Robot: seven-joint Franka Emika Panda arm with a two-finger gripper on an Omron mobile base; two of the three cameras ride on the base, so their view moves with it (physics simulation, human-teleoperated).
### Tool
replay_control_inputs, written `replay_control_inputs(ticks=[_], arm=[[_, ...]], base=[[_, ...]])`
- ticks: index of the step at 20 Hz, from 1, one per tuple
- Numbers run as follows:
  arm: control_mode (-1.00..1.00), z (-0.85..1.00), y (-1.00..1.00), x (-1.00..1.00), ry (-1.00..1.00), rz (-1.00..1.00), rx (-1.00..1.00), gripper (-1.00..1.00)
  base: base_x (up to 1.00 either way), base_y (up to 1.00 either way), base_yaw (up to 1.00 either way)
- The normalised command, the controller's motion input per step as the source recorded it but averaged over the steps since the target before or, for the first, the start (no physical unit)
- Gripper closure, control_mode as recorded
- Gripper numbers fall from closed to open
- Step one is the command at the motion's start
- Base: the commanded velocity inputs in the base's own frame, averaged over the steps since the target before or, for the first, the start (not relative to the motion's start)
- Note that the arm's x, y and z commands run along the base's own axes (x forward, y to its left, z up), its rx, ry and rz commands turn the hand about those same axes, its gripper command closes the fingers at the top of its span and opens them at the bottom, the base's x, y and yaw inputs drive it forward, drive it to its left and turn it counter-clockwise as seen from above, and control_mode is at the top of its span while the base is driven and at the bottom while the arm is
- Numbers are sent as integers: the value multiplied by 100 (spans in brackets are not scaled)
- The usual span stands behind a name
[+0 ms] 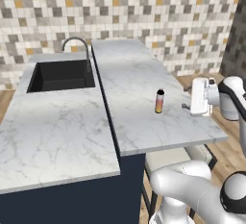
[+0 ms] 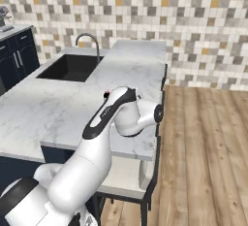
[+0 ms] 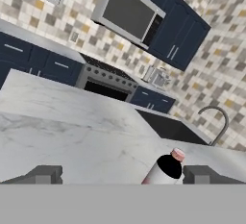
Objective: Pick the bottled drink from the counter and place it in the open cabinet.
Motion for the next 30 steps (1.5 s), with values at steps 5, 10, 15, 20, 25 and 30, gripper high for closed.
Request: replay_control_inputs(ticks=[5,10,15,20,25,30], arm=[[-100,-16,0,14,0,0,0,-100],[-100,-17,0,22,0,0,0,-100],[-100,-8,0,23,0,0,0,-100],[-100,-11,0,29,0,0,0,-100],[-100,-13,0,27,0,0,0,-100],[-100,-13,0,24,0,0,0,-100]], base=[[0,0,0],[0,0,0],[0,0,0],[0,0,0],[0,0,0],[0,0,0]])
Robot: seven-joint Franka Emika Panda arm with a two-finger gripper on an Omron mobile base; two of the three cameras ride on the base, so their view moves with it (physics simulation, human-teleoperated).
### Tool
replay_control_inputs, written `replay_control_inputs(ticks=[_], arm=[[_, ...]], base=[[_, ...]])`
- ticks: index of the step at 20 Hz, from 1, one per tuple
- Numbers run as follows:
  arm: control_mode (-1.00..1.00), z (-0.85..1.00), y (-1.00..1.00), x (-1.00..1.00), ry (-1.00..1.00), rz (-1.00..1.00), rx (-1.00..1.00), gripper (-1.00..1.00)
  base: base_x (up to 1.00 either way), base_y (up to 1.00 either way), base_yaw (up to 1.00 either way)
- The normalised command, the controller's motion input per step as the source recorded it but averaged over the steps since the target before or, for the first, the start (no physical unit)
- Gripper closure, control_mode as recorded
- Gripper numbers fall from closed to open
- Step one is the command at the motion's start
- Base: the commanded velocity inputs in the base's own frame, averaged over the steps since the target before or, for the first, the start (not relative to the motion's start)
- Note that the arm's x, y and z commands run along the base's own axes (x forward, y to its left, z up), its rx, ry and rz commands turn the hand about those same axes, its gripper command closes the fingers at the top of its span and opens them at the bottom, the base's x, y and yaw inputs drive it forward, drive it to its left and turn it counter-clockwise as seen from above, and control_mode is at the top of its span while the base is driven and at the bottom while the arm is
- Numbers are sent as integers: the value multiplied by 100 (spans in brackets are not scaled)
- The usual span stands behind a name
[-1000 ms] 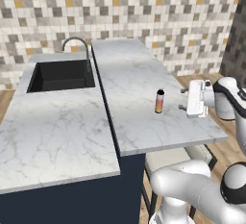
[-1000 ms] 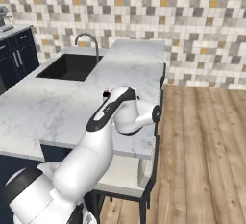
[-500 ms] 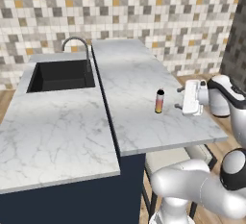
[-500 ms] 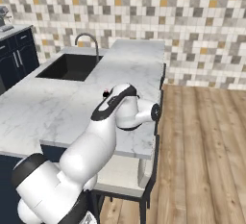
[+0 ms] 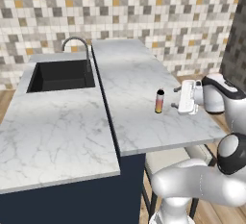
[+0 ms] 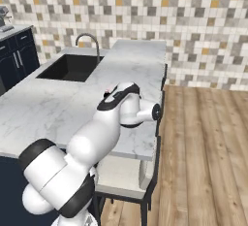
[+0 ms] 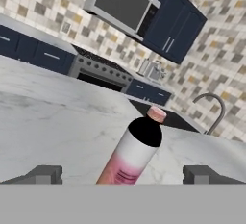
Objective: Pick the bottled drink from the counter and place it in the open cabinet.
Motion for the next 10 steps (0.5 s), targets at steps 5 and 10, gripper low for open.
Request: replay_control_inputs(ticks=[5,10], arm=[[-100,-15,1,30,0,0,0,-100],[-100,-19,0,29,0,0,0,-100]], base=[[0,0,0],[0,0,0]])
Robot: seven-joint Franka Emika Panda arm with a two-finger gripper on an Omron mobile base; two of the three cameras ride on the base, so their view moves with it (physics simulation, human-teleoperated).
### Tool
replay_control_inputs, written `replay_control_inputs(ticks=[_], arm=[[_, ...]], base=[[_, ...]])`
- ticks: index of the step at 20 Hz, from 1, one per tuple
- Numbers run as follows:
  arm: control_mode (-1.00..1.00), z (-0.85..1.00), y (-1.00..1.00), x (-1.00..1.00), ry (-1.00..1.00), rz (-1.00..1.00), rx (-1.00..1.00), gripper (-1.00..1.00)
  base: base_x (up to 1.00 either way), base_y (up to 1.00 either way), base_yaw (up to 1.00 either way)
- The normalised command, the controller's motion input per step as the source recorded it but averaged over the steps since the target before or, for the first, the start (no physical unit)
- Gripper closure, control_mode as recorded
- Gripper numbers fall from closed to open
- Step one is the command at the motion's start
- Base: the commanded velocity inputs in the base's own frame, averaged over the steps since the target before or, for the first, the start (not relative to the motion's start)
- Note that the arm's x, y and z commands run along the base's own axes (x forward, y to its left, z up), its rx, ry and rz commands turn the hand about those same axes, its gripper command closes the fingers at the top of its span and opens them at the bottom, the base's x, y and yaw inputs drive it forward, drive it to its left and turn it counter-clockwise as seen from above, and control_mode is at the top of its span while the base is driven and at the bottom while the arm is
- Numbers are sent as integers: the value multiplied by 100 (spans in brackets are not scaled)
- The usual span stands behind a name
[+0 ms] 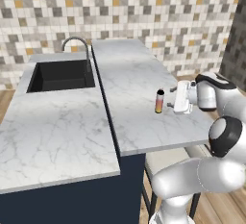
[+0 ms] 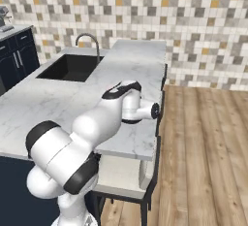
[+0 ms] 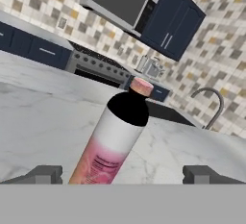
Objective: Pick the bottled drink from the counter and place it in the open cabinet.
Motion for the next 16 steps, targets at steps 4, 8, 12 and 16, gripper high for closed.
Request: replay_control_inputs(ticks=[4,8,12,16], arm=[[-100,-10,0,10,2,0,0,-100],[-100,-3,0,0,4,0,0,-100],[-100,0,2,0,4,0,0,-100],[-100,0,11,0,5,0,0,-100]], base=[[0,0,0],[0,0,0],[0,0,0],[0,0,0]])
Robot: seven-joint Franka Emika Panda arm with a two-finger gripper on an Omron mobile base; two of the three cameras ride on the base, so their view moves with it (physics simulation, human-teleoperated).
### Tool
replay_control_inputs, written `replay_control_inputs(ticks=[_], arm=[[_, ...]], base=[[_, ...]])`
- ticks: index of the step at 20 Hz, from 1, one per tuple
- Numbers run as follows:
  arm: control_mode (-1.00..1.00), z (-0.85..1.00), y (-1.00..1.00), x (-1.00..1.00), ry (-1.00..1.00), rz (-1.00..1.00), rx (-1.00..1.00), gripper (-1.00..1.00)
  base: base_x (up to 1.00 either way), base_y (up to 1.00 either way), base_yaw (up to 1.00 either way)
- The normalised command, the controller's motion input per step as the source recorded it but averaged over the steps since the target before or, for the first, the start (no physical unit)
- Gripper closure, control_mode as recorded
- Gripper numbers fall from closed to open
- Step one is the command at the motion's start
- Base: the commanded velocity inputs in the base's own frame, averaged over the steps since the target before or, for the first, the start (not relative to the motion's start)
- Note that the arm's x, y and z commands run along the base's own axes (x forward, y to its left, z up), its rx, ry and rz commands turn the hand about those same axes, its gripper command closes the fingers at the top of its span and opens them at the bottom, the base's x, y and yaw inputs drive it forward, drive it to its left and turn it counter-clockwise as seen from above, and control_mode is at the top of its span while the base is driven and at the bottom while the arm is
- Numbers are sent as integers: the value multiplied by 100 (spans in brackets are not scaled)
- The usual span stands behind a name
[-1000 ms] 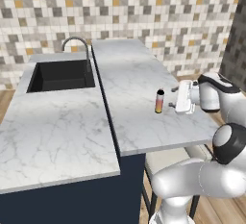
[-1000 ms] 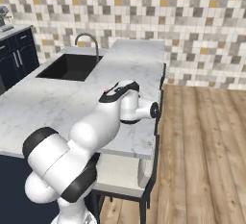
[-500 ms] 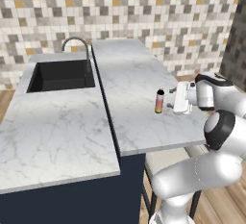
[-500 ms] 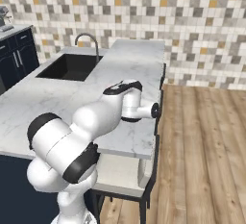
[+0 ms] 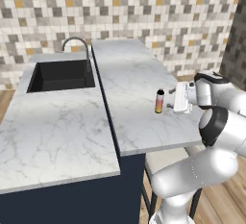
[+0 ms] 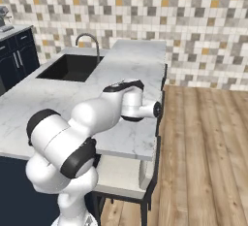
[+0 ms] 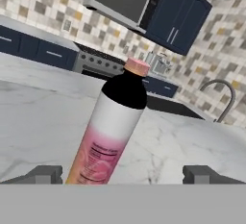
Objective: Pick the bottled drink from the counter and place it in the open cabinet.
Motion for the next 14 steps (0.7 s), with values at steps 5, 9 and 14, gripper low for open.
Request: replay_control_inputs(ticks=[5,9,14], arm=[[-100,0,17,0,7,0,0,-100],[-100,0,18,0,8,0,0,-100],[-100,0,15,0,6,0,0,-100]], base=[[0,0,0],[0,0,0],[0,0,0]])
